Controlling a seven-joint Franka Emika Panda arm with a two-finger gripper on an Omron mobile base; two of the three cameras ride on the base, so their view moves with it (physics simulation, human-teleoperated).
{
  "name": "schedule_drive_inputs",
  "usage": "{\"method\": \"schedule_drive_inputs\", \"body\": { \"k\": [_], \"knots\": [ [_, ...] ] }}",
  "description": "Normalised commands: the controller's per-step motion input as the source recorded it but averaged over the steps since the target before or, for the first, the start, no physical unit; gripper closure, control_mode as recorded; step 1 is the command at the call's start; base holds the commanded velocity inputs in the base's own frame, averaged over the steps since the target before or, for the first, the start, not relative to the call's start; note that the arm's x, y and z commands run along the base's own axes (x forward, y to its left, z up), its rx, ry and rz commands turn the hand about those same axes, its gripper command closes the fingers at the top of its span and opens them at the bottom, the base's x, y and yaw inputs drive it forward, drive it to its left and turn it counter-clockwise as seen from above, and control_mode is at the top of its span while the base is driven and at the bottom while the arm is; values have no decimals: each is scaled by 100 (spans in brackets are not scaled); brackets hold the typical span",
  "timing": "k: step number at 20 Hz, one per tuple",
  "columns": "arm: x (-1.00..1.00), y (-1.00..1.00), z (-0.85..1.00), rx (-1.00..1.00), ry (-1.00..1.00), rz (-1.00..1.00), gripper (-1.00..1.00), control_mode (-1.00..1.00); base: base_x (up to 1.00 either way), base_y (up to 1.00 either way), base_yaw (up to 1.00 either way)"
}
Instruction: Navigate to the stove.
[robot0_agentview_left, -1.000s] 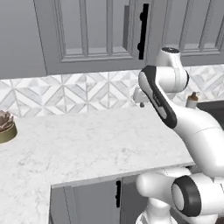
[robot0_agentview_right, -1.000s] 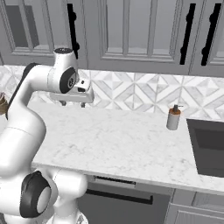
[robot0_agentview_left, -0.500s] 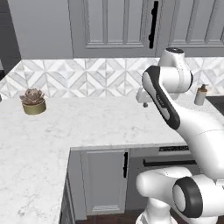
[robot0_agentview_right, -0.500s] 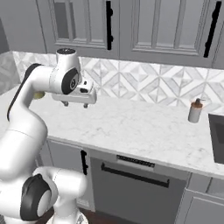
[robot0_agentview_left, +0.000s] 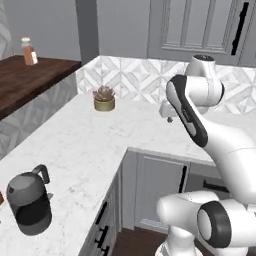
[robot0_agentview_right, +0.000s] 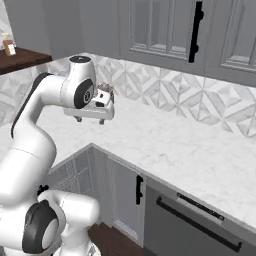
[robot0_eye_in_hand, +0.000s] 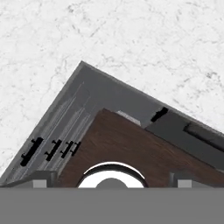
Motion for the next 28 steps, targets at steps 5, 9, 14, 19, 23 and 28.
{"method": "schedule_drive_inputs", "body": {
  "k": [5,9,14,19,23,28],
  "knots": [
    [0,0,0,0,0,0,-100,100,-41,41,65],
    [0,0,0,0,0,0,-100,100,-53,55,60],
    [0,0,0,0,0,0,-100,100,-52,67,59],
    [0,0,0,0,0,0,-100,100,-57,73,55],
    [0,0,0,0,0,0,-100,100,-62,78,52],
    [0,0,0,0,0,0,-100,100,-45,61,42]
  ]
}}
